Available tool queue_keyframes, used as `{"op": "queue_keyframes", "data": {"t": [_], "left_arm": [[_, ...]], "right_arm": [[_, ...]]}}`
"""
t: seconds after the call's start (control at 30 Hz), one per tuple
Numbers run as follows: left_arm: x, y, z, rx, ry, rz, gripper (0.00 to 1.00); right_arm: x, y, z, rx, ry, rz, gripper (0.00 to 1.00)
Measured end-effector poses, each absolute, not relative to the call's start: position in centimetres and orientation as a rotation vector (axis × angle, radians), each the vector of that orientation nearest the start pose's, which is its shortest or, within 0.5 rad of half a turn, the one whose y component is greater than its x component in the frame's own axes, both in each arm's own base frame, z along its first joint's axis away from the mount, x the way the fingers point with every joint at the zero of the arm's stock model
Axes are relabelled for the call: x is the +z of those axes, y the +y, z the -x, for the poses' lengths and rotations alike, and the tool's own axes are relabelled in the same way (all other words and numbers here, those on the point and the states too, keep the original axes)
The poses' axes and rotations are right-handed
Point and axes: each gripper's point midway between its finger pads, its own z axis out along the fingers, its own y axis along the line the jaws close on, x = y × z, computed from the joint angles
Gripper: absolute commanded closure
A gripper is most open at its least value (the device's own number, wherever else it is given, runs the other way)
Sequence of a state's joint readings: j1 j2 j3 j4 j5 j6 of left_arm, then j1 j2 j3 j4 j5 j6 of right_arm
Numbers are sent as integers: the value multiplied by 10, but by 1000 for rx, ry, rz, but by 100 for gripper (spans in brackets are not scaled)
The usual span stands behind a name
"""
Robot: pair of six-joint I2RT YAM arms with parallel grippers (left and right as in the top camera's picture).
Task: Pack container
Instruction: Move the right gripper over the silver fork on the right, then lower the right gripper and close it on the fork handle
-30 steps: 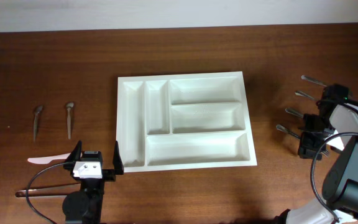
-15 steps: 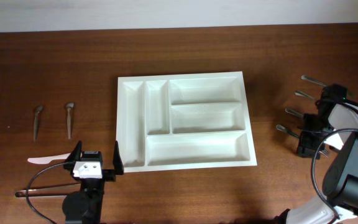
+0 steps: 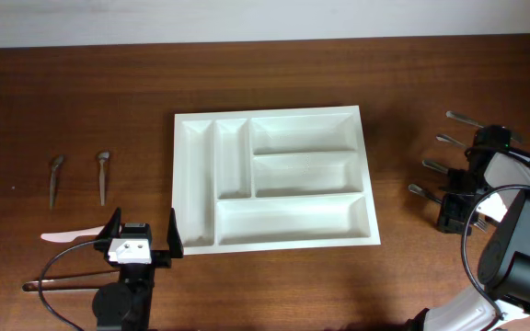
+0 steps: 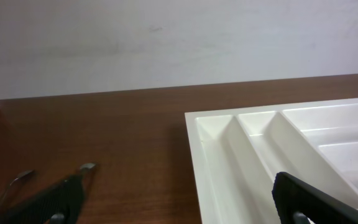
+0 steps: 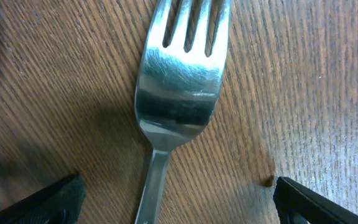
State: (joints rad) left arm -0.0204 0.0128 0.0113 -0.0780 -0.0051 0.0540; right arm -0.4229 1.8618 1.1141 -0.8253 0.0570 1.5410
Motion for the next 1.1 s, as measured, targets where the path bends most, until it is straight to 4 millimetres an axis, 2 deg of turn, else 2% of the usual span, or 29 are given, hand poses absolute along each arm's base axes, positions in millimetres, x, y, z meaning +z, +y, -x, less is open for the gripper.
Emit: {"op": "queue_keyframes", "data": {"t": [0.6,0.7,0.87,1.0,1.1], "left_arm": [[157,-4,-246,30,1649,-57,1],[157,-4,-246,30,1649,-57,1],[157,-4,-246,30,1649,-57,1],[157,-4,-246,30,1649,-57,1],[157,-4,-246,30,1649,-57,1]], "right_arm": [[-3,-133,-286,48,-1738,2612,2],[-3,-134,-287,47,-1745,2609,22],[-3,-134,-289,38,-1739,2615,27],[-4,-133,-289,36,-1744,2606,52],[-4,-133,-289,32,-1738,2607,59]]}}
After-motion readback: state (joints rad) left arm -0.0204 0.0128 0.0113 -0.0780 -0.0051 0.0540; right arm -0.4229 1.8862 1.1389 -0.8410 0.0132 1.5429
